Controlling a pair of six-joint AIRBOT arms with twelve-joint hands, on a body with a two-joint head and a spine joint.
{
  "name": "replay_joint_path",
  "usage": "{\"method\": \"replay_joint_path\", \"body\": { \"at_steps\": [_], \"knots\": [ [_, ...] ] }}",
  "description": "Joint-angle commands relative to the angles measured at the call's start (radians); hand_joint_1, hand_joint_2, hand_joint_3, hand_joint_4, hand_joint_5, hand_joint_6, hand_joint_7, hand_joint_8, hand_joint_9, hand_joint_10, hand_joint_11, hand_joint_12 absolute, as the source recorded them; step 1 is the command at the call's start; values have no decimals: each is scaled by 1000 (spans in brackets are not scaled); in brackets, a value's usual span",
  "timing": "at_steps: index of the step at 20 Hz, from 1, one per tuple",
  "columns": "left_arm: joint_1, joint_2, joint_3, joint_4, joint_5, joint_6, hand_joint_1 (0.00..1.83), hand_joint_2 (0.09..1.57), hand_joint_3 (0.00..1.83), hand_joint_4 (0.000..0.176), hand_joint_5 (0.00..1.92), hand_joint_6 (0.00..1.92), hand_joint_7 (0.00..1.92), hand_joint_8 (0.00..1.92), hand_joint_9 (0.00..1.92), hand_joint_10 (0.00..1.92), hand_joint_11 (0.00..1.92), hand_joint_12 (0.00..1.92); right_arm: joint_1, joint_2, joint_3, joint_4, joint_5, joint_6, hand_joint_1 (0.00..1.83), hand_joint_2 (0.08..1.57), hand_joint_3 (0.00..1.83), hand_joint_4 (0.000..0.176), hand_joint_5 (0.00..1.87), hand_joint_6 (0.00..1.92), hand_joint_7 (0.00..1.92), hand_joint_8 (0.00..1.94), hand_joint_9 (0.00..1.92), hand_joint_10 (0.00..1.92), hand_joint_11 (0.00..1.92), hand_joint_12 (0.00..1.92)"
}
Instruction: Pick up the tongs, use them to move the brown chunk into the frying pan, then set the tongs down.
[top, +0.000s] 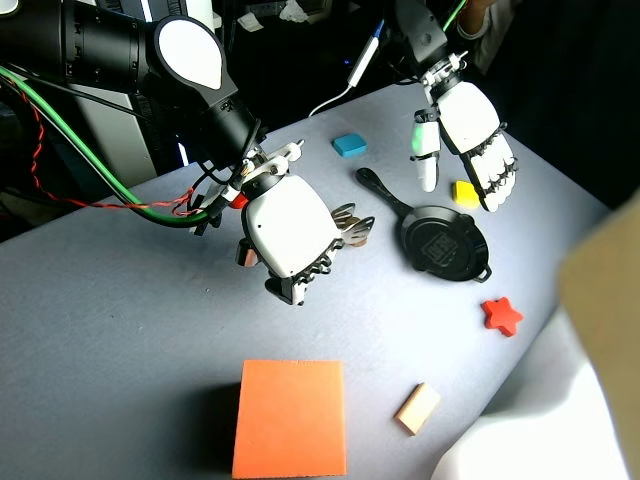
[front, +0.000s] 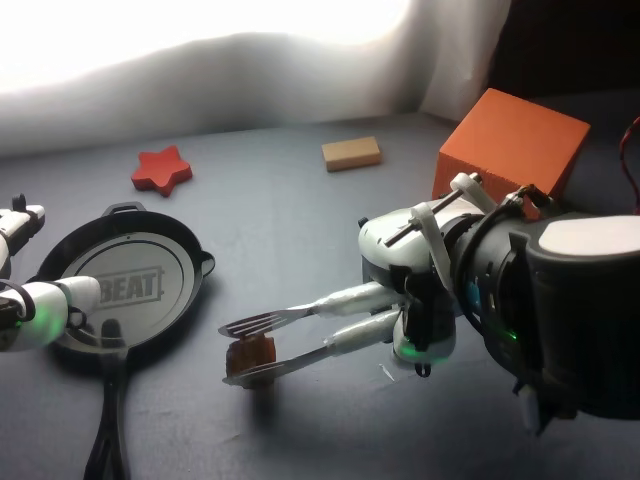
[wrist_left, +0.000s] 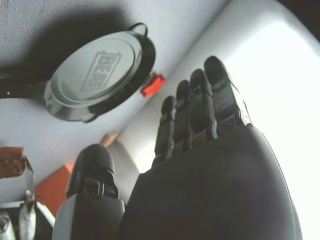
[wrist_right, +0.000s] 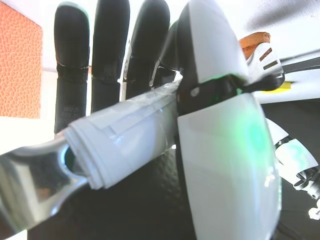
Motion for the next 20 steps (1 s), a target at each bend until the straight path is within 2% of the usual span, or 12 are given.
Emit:
{"method": "replay_joint_path", "body": {
  "at_steps": [1, 6, 9, 10, 11, 12, 13, 14, 16, 18, 19, 20],
  "knots": [
    [-3, 6, 9, 54, -88, -2, 51, 1308, 0, 31, 79, 7, 100, 4, 94, 2, 0, 390, 28, 5, 4, -74, 19, 7, 1251, 1073, 0, 0, 977, 970, 1203, 691, 1226, 537, 783, 1351],
    [3, 6, 34, 53, -88, -3, 7, 1312, 1, 33, 53, 1, 78, 0, 73, 0, 0, 307, 83, -37, 74, -74, 54, 14, 1254, 1073, 0, 0, 977, 964, 1202, 703, 1240, 508, 778, 1359],
    [11, 6, 54, 53, -88, -5, 9, 1314, 0, 33, 54, 1, 88, 2, 84, 3, 0, 375, 113, -93, 161, -74, 84, 20, 1252, 1067, 0, 0, 1007, 917, 1198, 709, 1238, 505, 777, 1358],
    [13, 6, 61, 53, -88, -5, 1, 1311, 0, 37, 49, 0, 88, 1, 87, 4, 0, 386, 118, -112, 189, -74, 92, 21, 1361, 1068, 2, 0, 970, 937, 1181, 662, 1052, 973, 759, 1385],
    [17, 6, 69, 53, -88, -6, 43, 1306, 0, 34, 62, 5, 97, 4, 92, 6, 0, 372, 119, -136, 224, -74, 112, 23, 1382, 1069, 2, 0, 959, 956, 1183, 639, 1007, 1077, 756, 1393],
    [24, 6, 78, 53, -88, -13, 63, 1303, 0, 34, 68, 7, 100, 4, 95, 6, 0, 360, 119, -162, 260, -74, 139, 18, 1276, 1072, 2, 0, 980, 965, 1191, 691, 1101, 826, 773, 1387],
    [28, 6, 87, 53, -88, -17, 48, 1307, 0, 38, 58, 2, 90, 1, 86, 1, 0, 316, 117, -183, 288, -74, 163, 11, 1251, 1080, 2, 0, 972, 989, 1174, 731, 1153, 677, 767, 1380],
    [33, 6, 95, 53, -88, -20, 35, 1312, 1, 36, 56, 1, 80, 1, 77, 1, 0, 287, 115, -203, 312, -74, 173, 8, 1361, 1073, 0, 0, 961, 957, 1174, 675, 1031, 1011, 766, 1394],
    [45, 6, 115, 53, -88, -28, 32, 1313, 1, 35, 53, 0, 78, 1, 77, 2, 0, 283, 104, -251, 373, -73, 185, 8, 1383, 1071, 0, 0, 957, 946, 1177, 666, 1004, 1080, 766, 1397],
    [54, 6, 124, 50, -88, -34, 32, 1313, 1, 35, 53, 0, 78, 1, 77, 2, 0, 283, 93, -271, 403, -73, 191, 12, 1383, 1071, 0, 0, 957, 946, 1177, 666, 1004, 1080, 766, 1397],
    [59, 6, 129, 45, -88, -36, 15, 1309, 0, 34, 68, 5, 90, 4, 91, 6, 0, 350, 85, -281, 418, -73, 194, 11, 1270, 1081, 3, 0, 961, 997, 1166, 725, 1066, 846, 735, 1424],
    [64, 6, 133, 41, -88, -36, 15, 1309, 0, 34, 68, 5, 90, 4, 91, 6, 0, 350, 77, -288, 430, -73, 206, 9, 1270, 1081, 3, 0, 961, 997, 1166, 725, 1066, 846, 735, 1424]
  ]
}}
